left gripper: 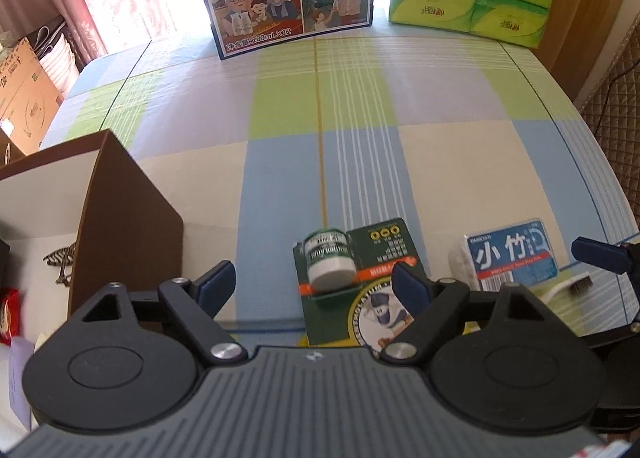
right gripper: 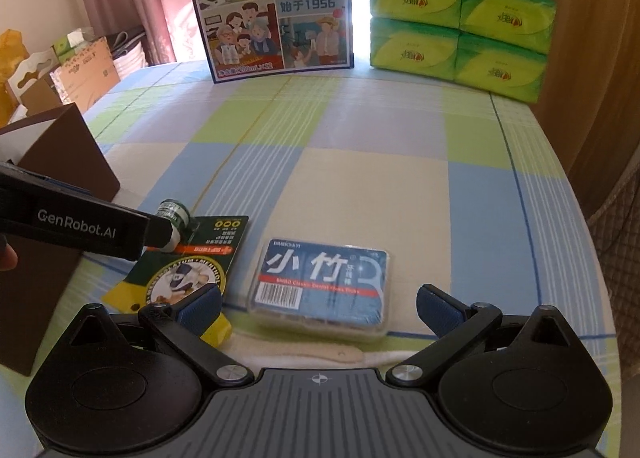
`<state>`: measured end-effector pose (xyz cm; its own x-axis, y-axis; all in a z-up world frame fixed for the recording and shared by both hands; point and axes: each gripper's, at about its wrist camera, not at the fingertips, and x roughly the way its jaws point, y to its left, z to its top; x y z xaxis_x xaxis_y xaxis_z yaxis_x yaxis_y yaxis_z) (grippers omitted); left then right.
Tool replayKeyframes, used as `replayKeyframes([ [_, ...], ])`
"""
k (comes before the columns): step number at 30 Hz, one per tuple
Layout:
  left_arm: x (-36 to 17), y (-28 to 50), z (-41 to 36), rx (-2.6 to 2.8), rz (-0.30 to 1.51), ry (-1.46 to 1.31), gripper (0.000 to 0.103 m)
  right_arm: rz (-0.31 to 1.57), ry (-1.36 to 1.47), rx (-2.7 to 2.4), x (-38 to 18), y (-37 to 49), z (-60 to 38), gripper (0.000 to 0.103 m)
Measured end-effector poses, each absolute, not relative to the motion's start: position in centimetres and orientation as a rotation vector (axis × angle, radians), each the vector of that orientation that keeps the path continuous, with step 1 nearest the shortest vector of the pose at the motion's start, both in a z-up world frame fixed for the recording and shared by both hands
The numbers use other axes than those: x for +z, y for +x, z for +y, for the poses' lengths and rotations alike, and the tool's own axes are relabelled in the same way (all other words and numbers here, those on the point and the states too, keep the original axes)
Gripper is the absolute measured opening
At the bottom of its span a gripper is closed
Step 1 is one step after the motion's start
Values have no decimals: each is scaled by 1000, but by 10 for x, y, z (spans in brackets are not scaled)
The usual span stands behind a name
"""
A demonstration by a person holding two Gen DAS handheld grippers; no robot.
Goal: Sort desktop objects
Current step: 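Grasp the green lip balm tin with the left tool while the right tool grasps the blue floss box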
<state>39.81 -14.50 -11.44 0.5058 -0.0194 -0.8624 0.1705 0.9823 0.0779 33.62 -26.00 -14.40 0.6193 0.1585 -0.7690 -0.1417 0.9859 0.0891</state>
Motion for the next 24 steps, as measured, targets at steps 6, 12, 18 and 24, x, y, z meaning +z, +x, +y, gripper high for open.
replayKeyframes([
  [6,-123,408,-145,-111,1056,164,82,874,-29,164,-156,345,-260,86],
  [12,-134,418,-148,-112,1075,173,78,856,4,136,-156,351,-277,85],
  [18,-147,427,-150,-138,1100,176,45,852,21,108,-154,354,-295,85],
  [24,-146,425,-149,-182,1066,144,28,857,26,94,-153,353,-302,85],
])
